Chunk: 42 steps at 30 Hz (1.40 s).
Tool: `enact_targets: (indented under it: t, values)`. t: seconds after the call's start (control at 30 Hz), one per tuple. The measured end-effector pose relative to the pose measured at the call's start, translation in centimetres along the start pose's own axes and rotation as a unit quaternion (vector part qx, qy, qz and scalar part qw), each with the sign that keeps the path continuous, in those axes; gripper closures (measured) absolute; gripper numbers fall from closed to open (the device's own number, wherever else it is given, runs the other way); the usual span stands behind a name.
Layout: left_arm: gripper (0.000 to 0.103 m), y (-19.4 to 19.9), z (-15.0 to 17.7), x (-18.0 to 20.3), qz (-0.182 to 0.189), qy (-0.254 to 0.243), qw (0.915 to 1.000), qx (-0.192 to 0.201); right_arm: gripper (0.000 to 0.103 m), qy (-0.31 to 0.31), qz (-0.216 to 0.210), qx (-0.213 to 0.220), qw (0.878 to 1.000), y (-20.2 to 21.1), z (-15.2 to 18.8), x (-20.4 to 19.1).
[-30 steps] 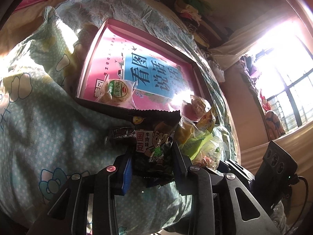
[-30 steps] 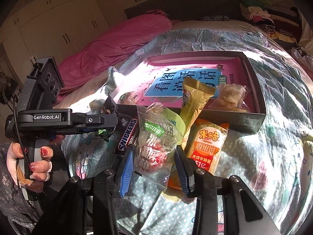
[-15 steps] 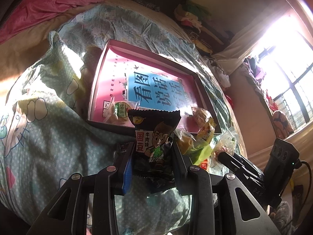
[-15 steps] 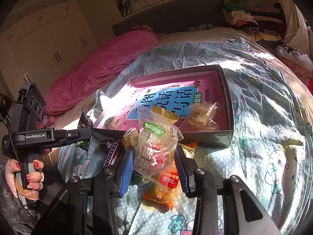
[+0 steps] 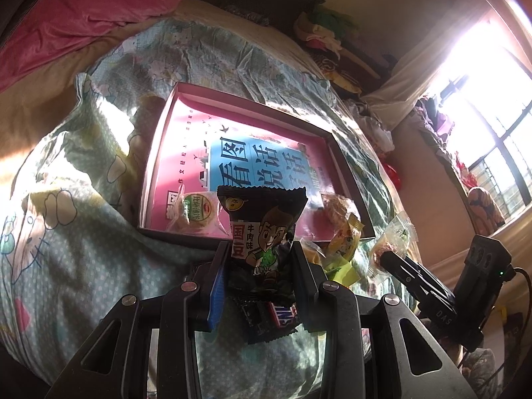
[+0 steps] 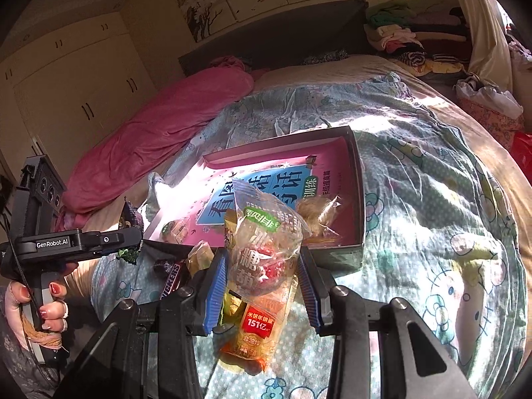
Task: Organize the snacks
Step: 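Lift the dark bag with the left tool while the right carries the candy bag over the box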
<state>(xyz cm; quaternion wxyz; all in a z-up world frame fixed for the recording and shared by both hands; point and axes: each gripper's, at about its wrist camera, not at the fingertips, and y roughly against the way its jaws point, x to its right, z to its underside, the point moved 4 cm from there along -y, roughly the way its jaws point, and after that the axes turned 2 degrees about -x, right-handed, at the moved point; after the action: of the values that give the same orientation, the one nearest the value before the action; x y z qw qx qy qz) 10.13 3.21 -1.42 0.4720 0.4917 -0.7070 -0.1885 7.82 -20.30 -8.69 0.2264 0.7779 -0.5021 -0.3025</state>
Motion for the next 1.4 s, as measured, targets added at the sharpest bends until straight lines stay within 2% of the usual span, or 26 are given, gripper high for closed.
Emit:
enact_targets:
  t: [0.33, 0.77, 1.4]
  values:
    - [0.068, -1.1, -1.2, 0.9, -0.004, -0.006, 1.0000, 0.005, 0.062, -0.005, 0.016, 0.015, 1.000, 0.4, -0.8, 1.0]
    - [0.068, -3.4, -2.4, 1.5, -0.029, -0.017, 0.9994, 0.002, 0.062, -0.024, 0.034, 0.030, 0.999, 0.3, -2.4, 3.1]
    - [0.068, -6.3, -3.2, 1.1, -0.054, -0.021, 0.9983, -0.009, 0.062, -0.021, 0.059, 0.020, 0.998, -1.4, -3.3, 4.4]
